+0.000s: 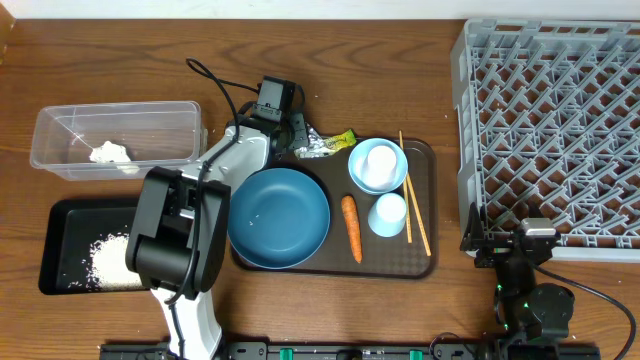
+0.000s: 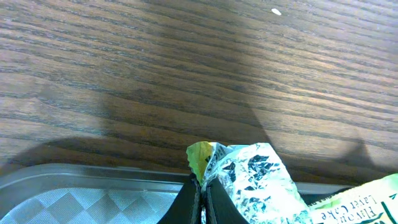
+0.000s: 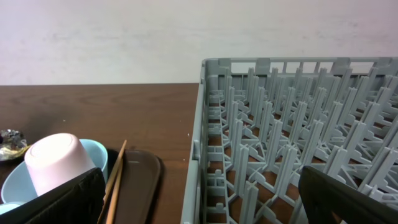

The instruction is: Sort waste into correct bins and load items into the dishwasher rack

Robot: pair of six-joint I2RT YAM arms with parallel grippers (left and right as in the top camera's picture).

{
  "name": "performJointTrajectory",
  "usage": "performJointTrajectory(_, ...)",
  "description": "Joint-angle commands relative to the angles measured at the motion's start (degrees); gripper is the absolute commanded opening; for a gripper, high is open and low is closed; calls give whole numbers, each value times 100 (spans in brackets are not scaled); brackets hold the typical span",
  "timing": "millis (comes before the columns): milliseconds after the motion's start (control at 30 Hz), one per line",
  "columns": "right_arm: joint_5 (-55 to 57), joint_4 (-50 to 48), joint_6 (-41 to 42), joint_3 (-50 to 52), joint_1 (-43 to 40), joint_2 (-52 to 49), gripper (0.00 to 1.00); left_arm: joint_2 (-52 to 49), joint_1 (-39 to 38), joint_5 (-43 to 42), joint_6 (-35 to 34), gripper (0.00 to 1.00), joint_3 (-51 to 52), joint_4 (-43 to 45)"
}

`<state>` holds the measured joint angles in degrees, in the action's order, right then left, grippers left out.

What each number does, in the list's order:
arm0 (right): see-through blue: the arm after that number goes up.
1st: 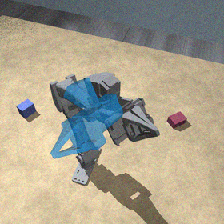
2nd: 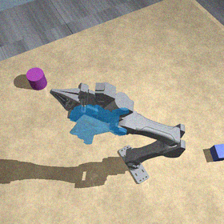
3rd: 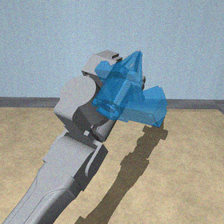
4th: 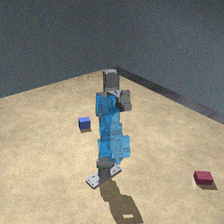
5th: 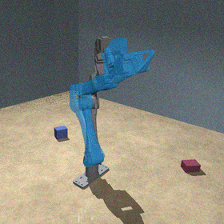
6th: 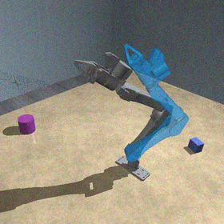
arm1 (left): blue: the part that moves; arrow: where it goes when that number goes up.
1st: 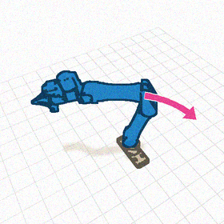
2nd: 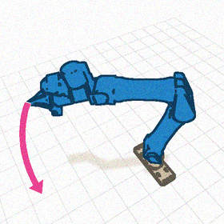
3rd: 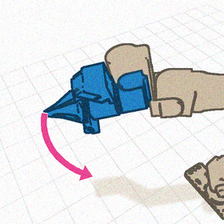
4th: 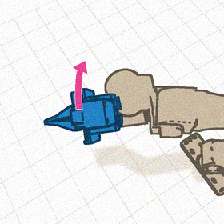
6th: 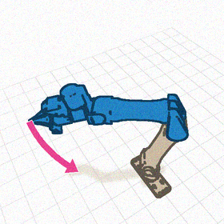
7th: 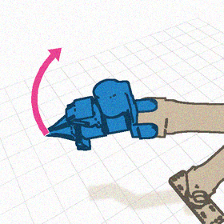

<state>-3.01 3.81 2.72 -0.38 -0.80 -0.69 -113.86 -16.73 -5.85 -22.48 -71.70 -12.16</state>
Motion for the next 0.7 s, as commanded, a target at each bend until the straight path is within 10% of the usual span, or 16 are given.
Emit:
performJointTrajectory(0,17,24,-68,7,-31,31,99,271,-7,-35,11,6,22,-35)
performJointTrajectory(667,15,24,-68,7,-31,31,99,1602,476,289,11,6,22,-341)
